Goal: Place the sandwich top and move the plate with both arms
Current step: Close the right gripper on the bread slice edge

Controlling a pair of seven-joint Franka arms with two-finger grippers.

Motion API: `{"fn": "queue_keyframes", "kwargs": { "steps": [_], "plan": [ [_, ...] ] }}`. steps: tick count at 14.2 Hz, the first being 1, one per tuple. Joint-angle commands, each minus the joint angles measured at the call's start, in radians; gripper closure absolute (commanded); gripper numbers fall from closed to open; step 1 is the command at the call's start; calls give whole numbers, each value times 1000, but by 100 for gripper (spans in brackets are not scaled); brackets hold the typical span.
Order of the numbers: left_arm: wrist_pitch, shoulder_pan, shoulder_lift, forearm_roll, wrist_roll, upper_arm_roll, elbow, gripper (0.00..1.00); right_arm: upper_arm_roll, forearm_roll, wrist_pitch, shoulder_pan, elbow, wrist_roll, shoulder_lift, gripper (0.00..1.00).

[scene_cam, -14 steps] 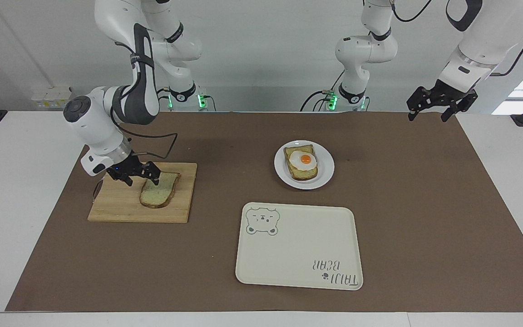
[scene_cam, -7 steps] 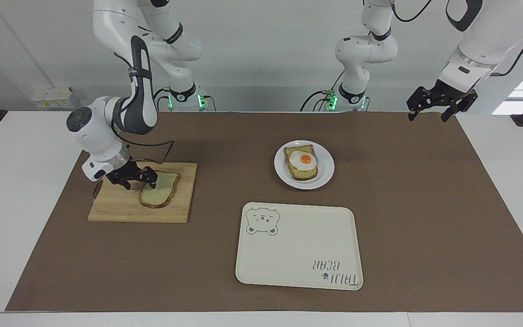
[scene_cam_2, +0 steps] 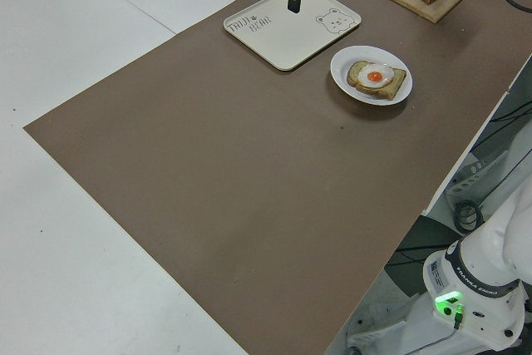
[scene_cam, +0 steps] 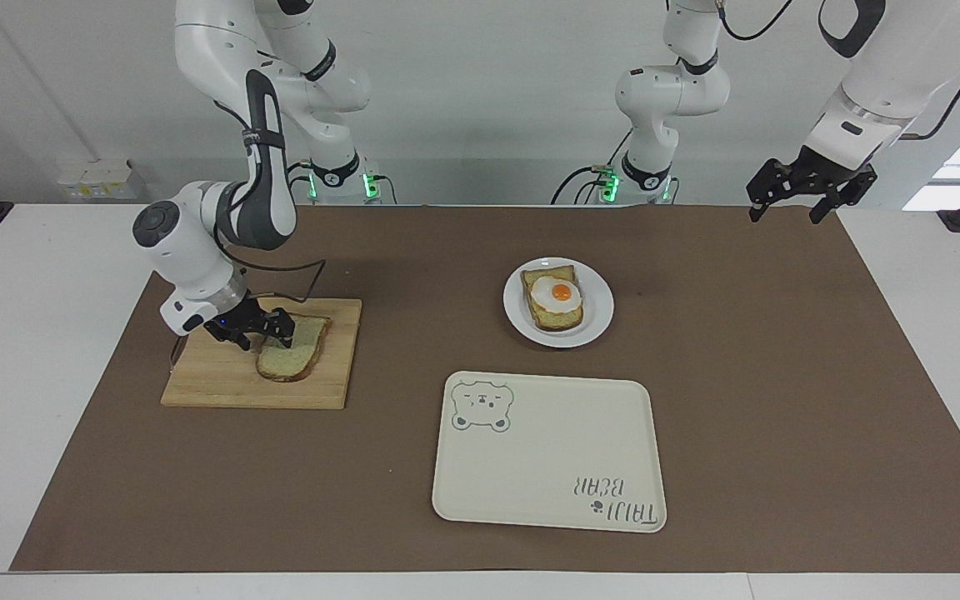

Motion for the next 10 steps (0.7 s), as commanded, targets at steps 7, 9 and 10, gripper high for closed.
{"fn": "queue_keyframes", "kwargs": {
  "steps": [7,9,10],
  "plan": [
    [16,16,-24,10,-7,-10,-25,0,4,29,28,-5,-20,-25,0,100],
    [16,16,-24,10,-7,-10,-25,0,4,50,27,-3,-20,-9,0,100],
    [16,16,-24,10,-7,-10,-25,0,4,52,27,0,-20,-3,2,100]
  ]
}}
